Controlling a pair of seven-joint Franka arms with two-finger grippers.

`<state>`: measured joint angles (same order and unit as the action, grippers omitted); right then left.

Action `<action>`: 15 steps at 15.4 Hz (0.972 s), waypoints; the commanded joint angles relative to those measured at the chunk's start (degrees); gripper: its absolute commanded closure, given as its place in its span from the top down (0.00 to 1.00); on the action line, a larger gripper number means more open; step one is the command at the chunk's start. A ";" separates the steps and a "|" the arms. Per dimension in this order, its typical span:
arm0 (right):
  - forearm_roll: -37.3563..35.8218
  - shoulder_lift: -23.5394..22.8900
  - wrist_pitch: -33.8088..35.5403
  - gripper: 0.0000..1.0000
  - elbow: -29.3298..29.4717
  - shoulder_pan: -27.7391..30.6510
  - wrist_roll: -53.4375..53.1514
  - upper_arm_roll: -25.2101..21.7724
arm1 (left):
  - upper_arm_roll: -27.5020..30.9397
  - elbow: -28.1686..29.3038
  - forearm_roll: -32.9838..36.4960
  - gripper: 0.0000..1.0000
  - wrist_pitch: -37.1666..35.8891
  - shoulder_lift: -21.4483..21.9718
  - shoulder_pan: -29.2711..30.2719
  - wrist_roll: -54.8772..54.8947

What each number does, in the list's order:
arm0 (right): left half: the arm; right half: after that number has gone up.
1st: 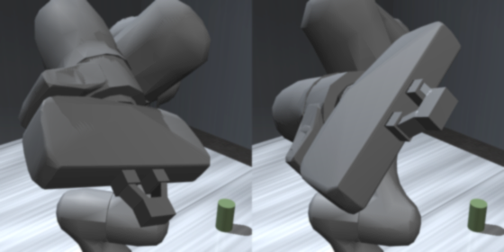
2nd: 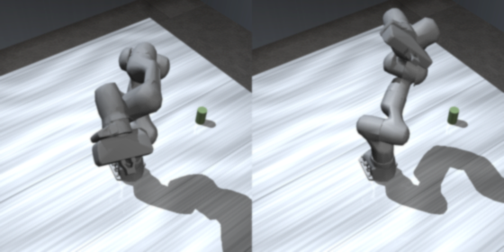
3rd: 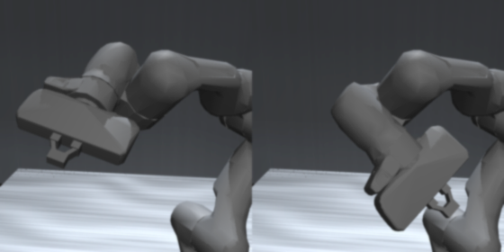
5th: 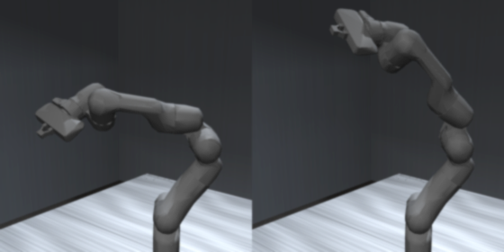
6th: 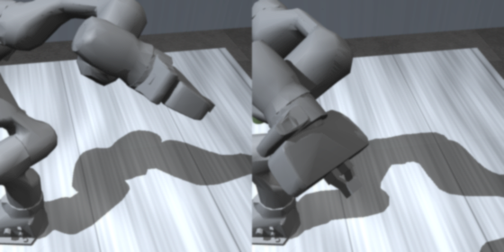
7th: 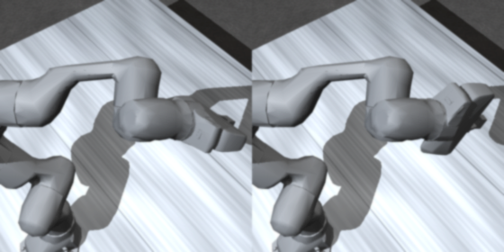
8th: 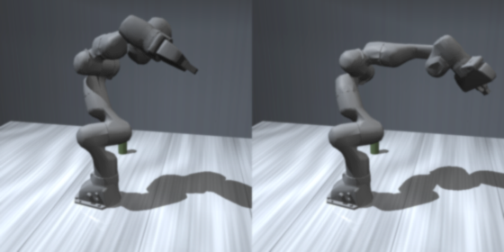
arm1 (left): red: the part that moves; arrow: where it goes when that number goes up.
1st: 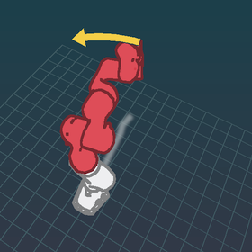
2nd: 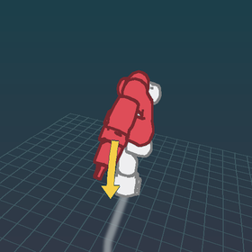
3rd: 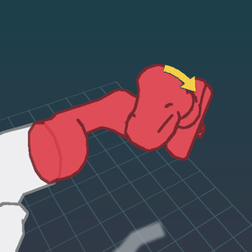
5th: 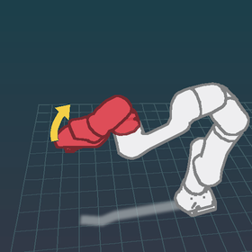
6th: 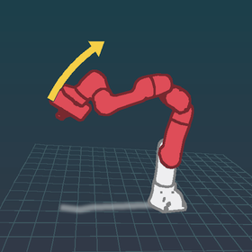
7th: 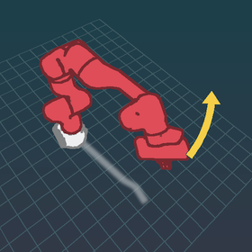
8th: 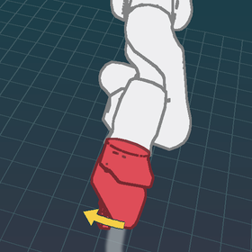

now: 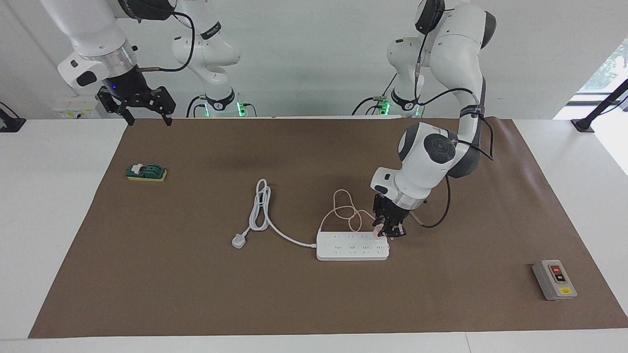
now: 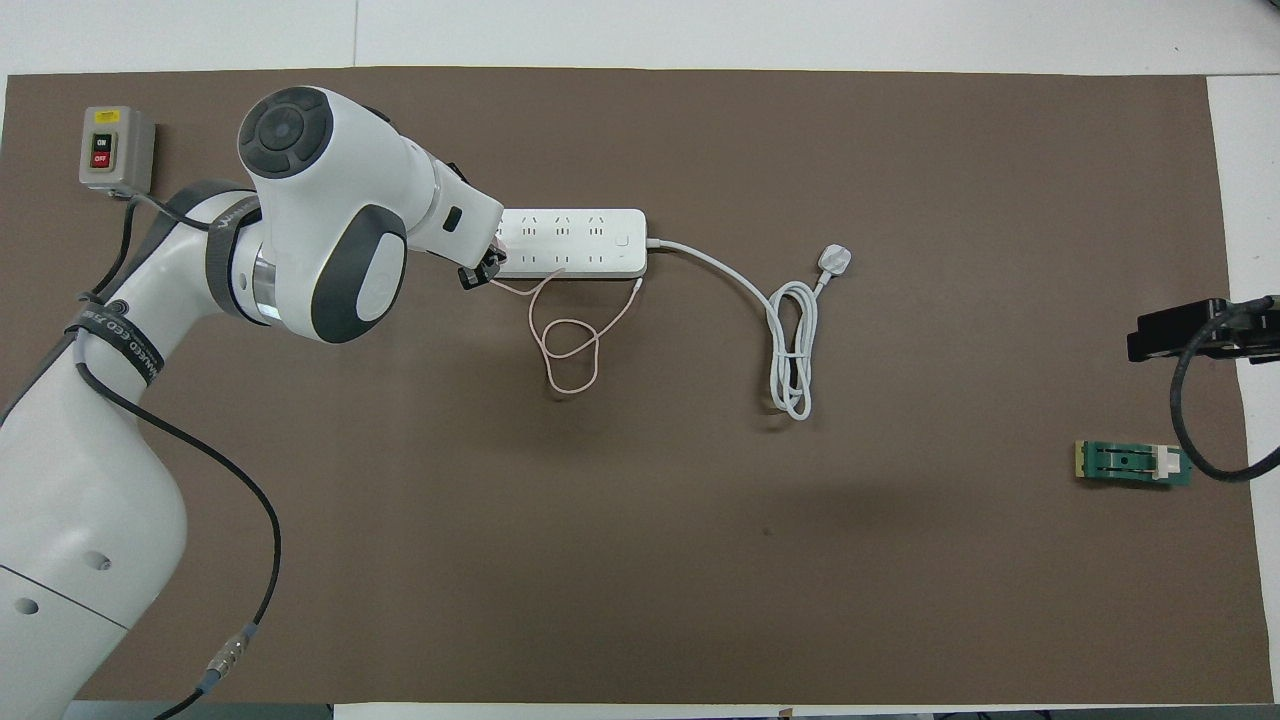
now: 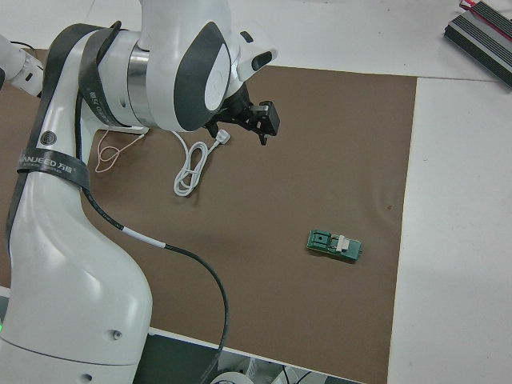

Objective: Plug charger into power strip

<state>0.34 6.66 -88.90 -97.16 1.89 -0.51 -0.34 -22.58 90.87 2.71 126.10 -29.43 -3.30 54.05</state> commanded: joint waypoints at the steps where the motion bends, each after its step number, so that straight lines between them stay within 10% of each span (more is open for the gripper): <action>1: -0.52 0.11 0.93 1.00 0.22 0.40 -0.81 0.34 | -0.88 -0.78 6.59 0.00 0.74 -4.67 0.75 -1.67; 15: -0.52 0.11 0.93 1.00 0.22 0.40 -0.81 0.34 | -11.60 -0.34 11.17 0.00 1.35 -8.19 10.41 1.40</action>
<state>0.34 6.66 -88.90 -97.16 1.89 -0.51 -0.34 -32.88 90.01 9.80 125.74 -32.69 4.31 54.32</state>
